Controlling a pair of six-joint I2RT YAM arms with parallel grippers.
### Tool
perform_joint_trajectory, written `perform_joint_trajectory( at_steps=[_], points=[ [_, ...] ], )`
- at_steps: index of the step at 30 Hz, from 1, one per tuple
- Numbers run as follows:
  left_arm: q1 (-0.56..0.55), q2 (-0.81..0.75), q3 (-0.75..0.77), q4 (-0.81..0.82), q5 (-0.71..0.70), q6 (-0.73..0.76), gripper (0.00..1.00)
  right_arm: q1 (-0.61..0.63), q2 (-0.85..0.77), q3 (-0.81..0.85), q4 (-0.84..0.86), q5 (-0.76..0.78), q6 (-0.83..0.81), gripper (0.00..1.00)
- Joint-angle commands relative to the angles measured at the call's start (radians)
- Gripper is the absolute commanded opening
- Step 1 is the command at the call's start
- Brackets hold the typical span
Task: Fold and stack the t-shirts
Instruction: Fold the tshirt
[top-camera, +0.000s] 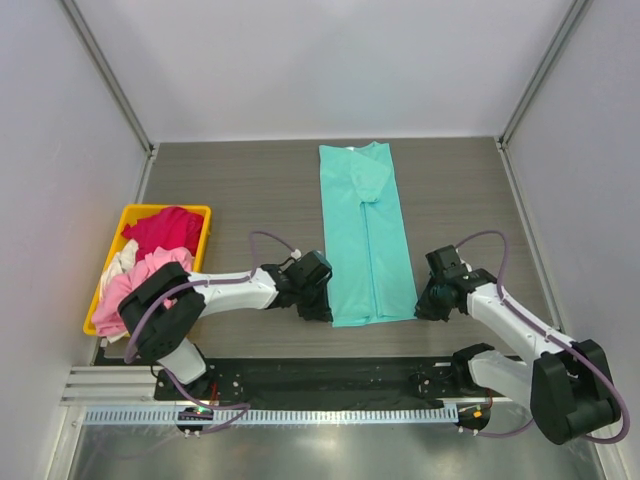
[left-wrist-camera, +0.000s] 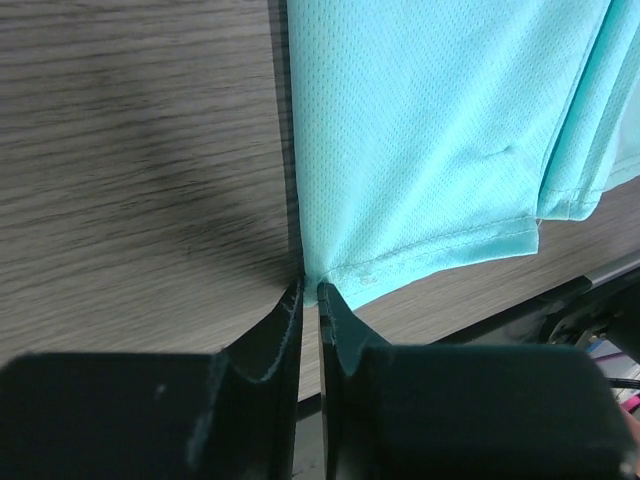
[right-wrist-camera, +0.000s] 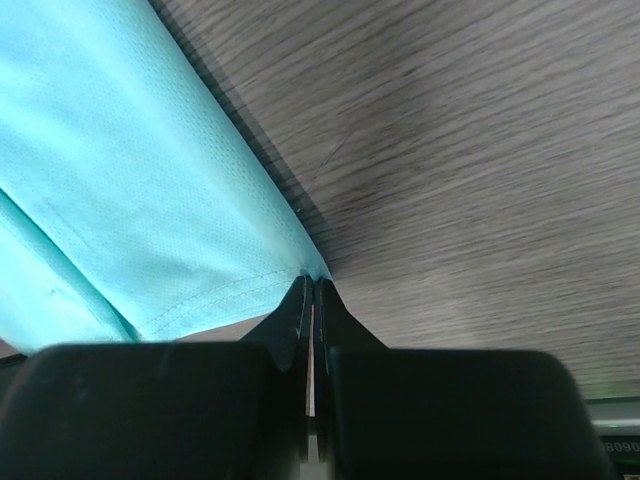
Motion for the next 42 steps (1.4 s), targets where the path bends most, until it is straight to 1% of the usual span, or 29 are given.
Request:
perform_joint_trajectory(
  at_steps=[1, 3, 4, 5, 7, 9, 11, 20, 28, 32, 34, 36, 37, 39, 40, 41, 42],
  points=[
    [-0.006, -0.04, 0.0, -0.026, -0.033, -0.003, 0.11, 0.013, -0.044, -0.007, 0.019, -0.036, 0.017, 0.01],
    [-0.007, -0.06, 0.0, -0.042, -0.038, -0.008, 0.11, 0.022, -0.068, -0.007, 0.016, -0.042, 0.031, 0.01],
    [-0.007, -0.069, 0.001, -0.046, -0.041, -0.008, 0.14, 0.029, -0.076, -0.009, 0.016, -0.042, 0.039, 0.01],
    [-0.01, -0.09, 0.001, -0.056, -0.047, -0.012, 0.24, 0.036, -0.091, -0.009, 0.016, -0.044, 0.045, 0.01],
    [-0.012, -0.112, -0.005, -0.059, -0.059, -0.018, 0.34, 0.062, -0.103, -0.015, 0.025, -0.041, 0.074, 0.01],
    [-0.012, -0.138, -0.013, -0.063, -0.062, -0.029, 0.39, 0.087, -0.12, -0.029, 0.041, -0.044, 0.095, 0.01],
    [-0.012, -0.149, -0.022, -0.065, -0.065, -0.035, 0.41, 0.121, -0.126, -0.035, 0.059, -0.041, 0.121, 0.01],
    [-0.019, -0.1, -0.039, -0.065, -0.074, -0.06, 0.38, 0.148, -0.14, -0.027, 0.065, -0.018, 0.134, 0.01],
    [-0.019, -0.083, -0.036, -0.076, -0.09, -0.061, 0.38, 0.158, -0.157, -0.055, 0.09, -0.018, 0.143, 0.01],
    [-0.019, -0.051, -0.024, -0.066, -0.088, -0.06, 0.38, 0.159, -0.163, -0.065, 0.105, -0.019, 0.146, 0.01],
    [-0.019, -0.039, -0.019, -0.059, -0.09, -0.06, 0.36, 0.161, -0.157, -0.065, 0.11, -0.021, 0.144, 0.01],
    [-0.019, -0.023, -0.017, -0.056, -0.09, -0.06, 0.33, 0.164, -0.153, -0.065, 0.111, -0.024, 0.144, 0.01],
    [-0.019, -0.022, -0.014, -0.054, -0.09, -0.058, 0.24, 0.164, -0.157, -0.065, 0.11, -0.022, 0.144, 0.01],
    [-0.019, -0.028, -0.014, -0.054, -0.087, -0.06, 0.15, 0.165, -0.165, -0.064, 0.11, -0.019, 0.148, 0.01],
    [-0.019, -0.035, -0.014, -0.054, -0.084, -0.06, 0.05, 0.167, -0.174, -0.062, 0.105, -0.018, 0.146, 0.01],
    [-0.019, -0.043, -0.013, -0.056, -0.082, -0.061, 0.0, 0.167, -0.177, -0.058, 0.101, -0.018, 0.141, 0.01],
    [-0.019, -0.061, -0.01, -0.059, -0.082, -0.063, 0.0, 0.167, -0.18, -0.044, 0.091, -0.01, 0.135, 0.01]
  ],
)
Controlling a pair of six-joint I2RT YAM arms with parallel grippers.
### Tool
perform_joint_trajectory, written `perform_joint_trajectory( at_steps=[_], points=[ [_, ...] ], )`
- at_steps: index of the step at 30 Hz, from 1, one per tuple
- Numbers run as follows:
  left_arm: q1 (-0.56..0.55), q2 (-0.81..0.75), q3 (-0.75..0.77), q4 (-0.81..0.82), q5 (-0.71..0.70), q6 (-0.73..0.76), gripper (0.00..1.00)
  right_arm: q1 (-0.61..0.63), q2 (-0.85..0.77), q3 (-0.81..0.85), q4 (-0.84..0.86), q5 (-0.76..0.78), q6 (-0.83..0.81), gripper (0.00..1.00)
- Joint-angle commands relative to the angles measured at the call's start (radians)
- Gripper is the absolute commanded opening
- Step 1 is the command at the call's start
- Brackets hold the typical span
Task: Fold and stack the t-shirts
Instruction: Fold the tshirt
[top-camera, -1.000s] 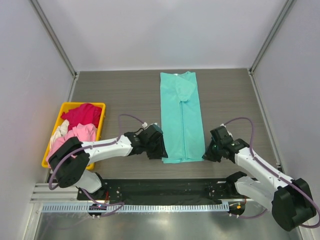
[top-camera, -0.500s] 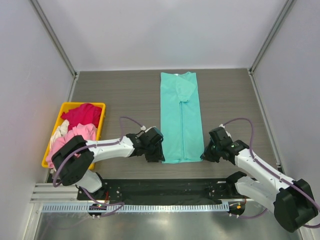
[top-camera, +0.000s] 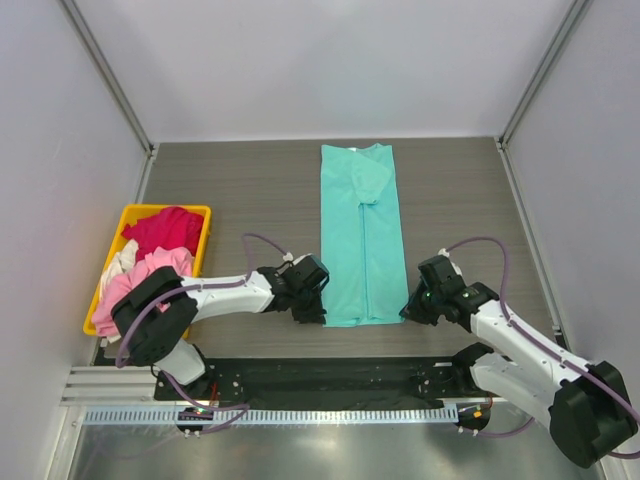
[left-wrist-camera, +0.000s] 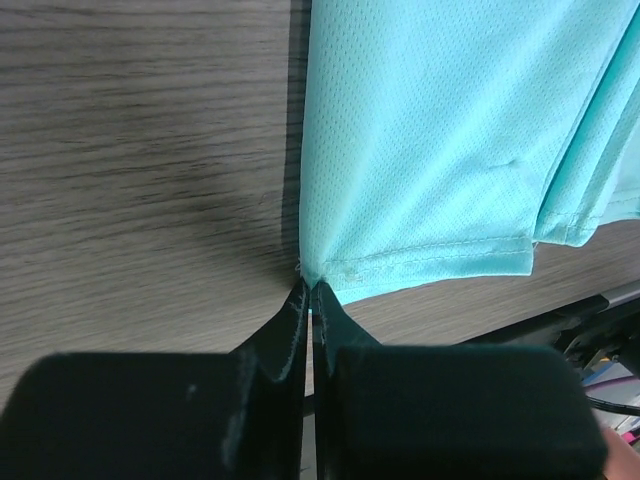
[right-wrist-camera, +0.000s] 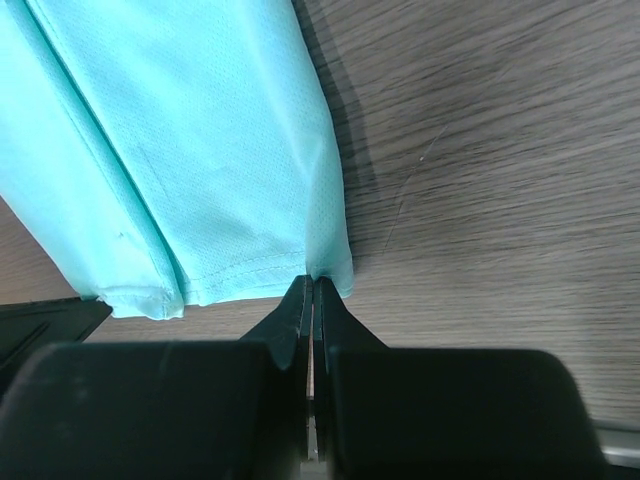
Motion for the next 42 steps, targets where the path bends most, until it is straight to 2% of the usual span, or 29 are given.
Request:
perform_joint_trajectory(
  at_steps=[1, 8, 18, 23, 28, 33, 42],
  points=[
    [-0.005, -0.026, 0.028, -0.004, -0.016, -0.005, 0.0, 0.006, -0.025, 0.026, 0.008, 0.051, -0.004, 0.01],
    [0.009, 0.01, 0.137, -0.065, -0.007, 0.024, 0.0, 0.008, 0.074, 0.147, 0.004, 0.106, -0.119, 0.01],
    [0.117, 0.121, 0.303, -0.133, 0.03, 0.096, 0.0, 0.005, 0.29, 0.372, 0.023, 0.168, -0.318, 0.01],
    [0.191, 0.201, 0.43, -0.171, 0.067, 0.15, 0.0, -0.011, 0.481, 0.526, 0.036, 0.188, -0.407, 0.01],
    [0.265, 0.309, 0.577, -0.22, 0.047, 0.22, 0.0, -0.028, 0.639, 0.707, 0.063, 0.213, -0.504, 0.01],
    [0.335, 0.4, 0.717, -0.245, 0.055, 0.248, 0.0, -0.055, 0.79, 0.871, 0.07, 0.203, -0.538, 0.01],
    [0.403, 0.539, 0.923, -0.276, 0.108, 0.302, 0.0, -0.147, 0.908, 1.035, 0.07, 0.146, -0.576, 0.01]
  ],
)
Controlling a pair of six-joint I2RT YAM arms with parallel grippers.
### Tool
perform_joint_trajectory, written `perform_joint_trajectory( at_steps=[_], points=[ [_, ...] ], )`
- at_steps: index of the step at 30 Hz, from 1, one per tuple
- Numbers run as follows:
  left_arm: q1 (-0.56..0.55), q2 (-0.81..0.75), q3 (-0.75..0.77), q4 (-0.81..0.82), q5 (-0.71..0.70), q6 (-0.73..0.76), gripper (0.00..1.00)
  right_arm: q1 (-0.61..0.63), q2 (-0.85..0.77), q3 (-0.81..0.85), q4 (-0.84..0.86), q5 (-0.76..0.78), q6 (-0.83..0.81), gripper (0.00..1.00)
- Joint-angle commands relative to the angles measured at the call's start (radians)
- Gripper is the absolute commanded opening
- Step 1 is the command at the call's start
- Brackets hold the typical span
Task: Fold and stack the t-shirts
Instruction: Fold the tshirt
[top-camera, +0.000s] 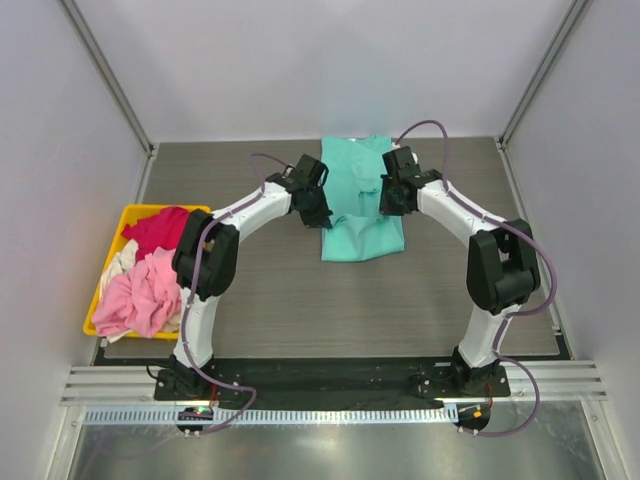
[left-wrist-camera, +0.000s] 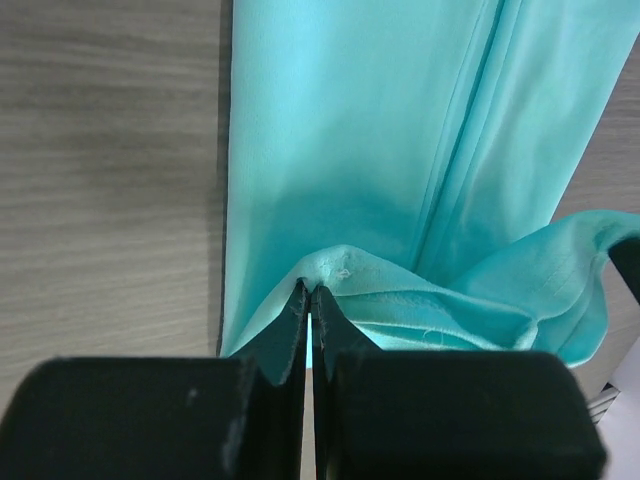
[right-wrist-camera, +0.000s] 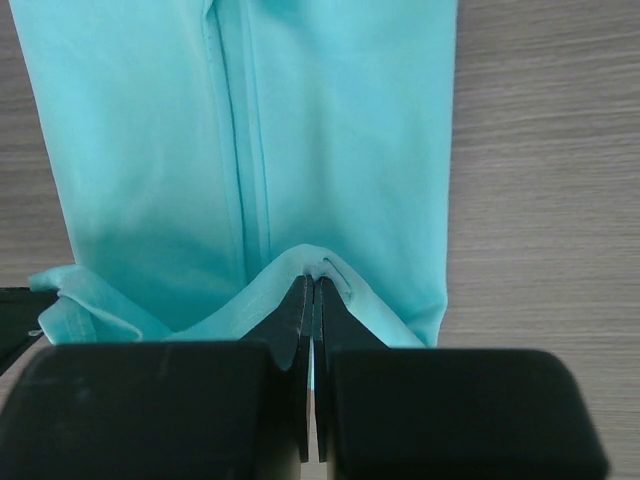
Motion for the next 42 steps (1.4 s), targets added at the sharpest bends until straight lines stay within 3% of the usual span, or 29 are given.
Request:
perform_joint_trajectory(
  at_steps=[1, 10, 18, 34, 42],
  points=[
    [0.022, 0.025, 0.09, -0.021, 0.035, 0.057, 0.0, -0.057, 0.009, 0.082, 0.02, -0.029, -0.028, 0.01],
    [0.07, 0.133, 0.23, 0.03, 0.093, 0.108, 0.0, -0.148, 0.098, 0.222, 0.043, -0.172, -0.045, 0.01],
    [0.116, 0.245, 0.376, 0.067, 0.171, 0.112, 0.0, -0.166, 0.221, 0.329, 0.08, -0.204, -0.062, 0.01],
    [0.154, 0.301, 0.402, 0.252, 0.204, 0.091, 0.0, -0.218, 0.296, 0.418, 0.13, -0.232, -0.085, 0.01],
    [0.187, 0.377, 0.502, 0.266, 0.22, 0.046, 0.0, -0.232, 0.355, 0.475, 0.144, -0.262, -0.103, 0.01]
  ],
)
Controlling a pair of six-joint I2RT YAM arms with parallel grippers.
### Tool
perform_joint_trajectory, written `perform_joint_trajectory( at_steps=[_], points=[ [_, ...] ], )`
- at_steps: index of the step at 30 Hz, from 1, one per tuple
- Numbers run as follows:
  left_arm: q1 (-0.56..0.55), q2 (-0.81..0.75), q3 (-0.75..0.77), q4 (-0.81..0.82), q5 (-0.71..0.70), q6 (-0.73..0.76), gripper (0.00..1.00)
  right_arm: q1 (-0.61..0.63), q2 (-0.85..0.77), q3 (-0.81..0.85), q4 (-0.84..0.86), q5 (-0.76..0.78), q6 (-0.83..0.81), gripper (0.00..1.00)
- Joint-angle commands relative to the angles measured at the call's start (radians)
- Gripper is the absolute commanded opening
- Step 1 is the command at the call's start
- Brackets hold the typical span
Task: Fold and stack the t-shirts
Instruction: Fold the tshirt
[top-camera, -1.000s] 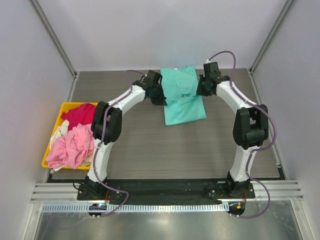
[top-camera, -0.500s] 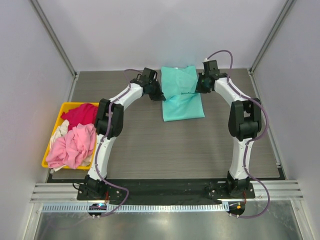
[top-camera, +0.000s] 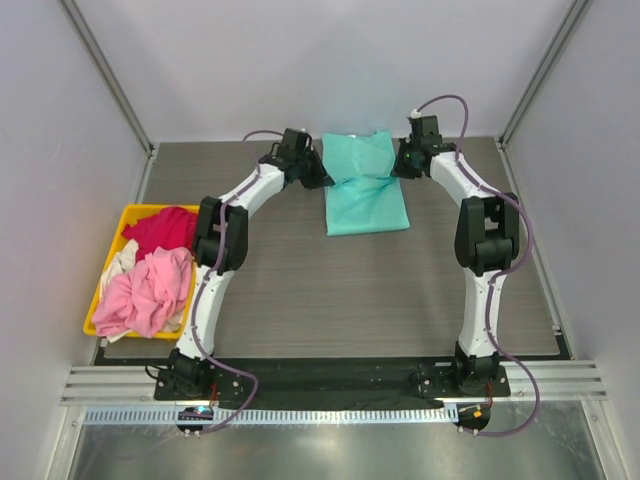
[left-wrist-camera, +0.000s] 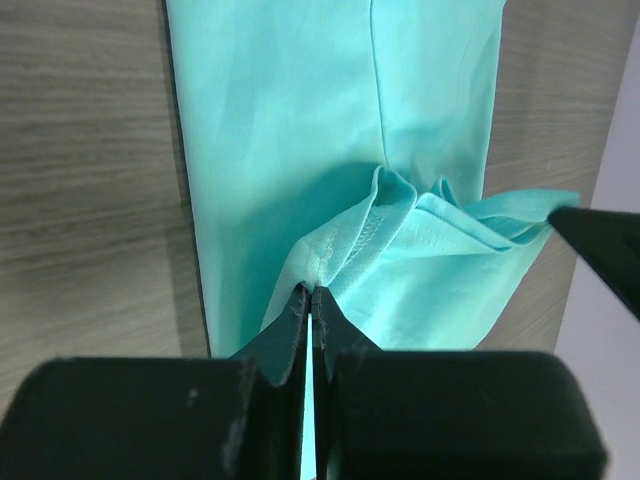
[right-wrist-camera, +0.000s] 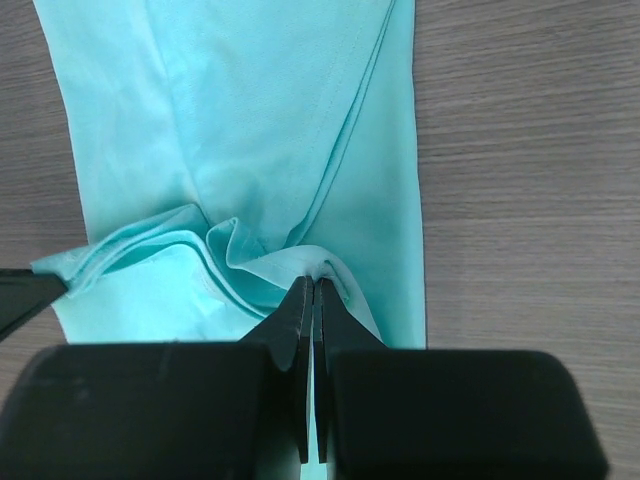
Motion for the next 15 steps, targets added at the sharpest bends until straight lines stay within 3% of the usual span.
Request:
perform_joint_trajectory(
  at_steps=[1, 15],
  points=[
    [0.024, 0.035, 0.078, 0.061, 0.03, -0.018, 0.0, -0.007, 0.015, 0.052, 0.051, -0.031, -0.027, 0.01],
    [0.046, 0.124, 0.15, 0.128, 0.053, -0.047, 0.0, -0.011, 0.102, 0.136, 0.082, -0.021, -0.053, 0.01]
  ],
)
